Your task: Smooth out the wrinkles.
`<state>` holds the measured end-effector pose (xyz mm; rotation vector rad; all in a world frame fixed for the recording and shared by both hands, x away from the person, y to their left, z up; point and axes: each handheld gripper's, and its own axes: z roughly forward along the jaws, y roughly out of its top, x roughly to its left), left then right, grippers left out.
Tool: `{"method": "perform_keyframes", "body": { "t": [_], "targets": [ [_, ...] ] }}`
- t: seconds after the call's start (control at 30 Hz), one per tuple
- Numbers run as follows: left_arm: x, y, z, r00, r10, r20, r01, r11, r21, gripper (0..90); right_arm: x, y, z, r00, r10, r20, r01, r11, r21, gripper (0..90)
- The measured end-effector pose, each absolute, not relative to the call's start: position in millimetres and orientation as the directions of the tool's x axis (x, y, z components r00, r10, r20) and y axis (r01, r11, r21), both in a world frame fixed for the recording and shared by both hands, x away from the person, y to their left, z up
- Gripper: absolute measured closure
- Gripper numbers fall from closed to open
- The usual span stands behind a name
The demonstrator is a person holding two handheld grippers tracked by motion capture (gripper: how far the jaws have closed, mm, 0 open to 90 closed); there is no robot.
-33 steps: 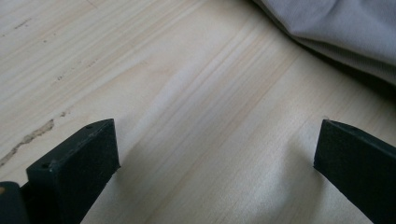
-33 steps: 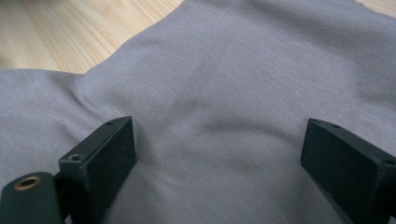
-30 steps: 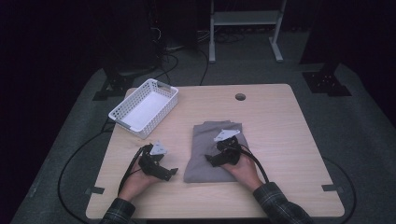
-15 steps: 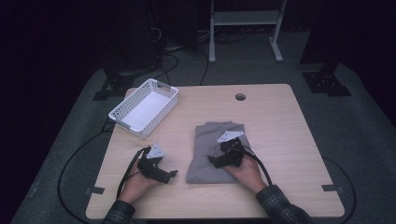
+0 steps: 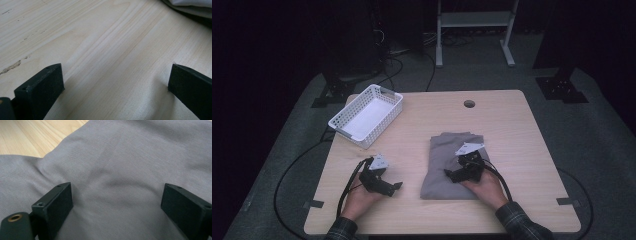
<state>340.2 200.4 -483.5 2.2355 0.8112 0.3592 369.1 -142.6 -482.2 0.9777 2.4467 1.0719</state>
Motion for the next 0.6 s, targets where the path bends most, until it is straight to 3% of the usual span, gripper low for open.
{"method": "perform_keyframes", "body": {
  "t": [0.6],
  "targets": [
    [340, 200, -484, 0.763, 0.646, 0.015, 0.445, -0.543, 0.712, 0.0, 348, -197, -482, -0.693, 0.721, 0.011, 0.496, 0.466, 0.733, 9.1]
  ]
}}
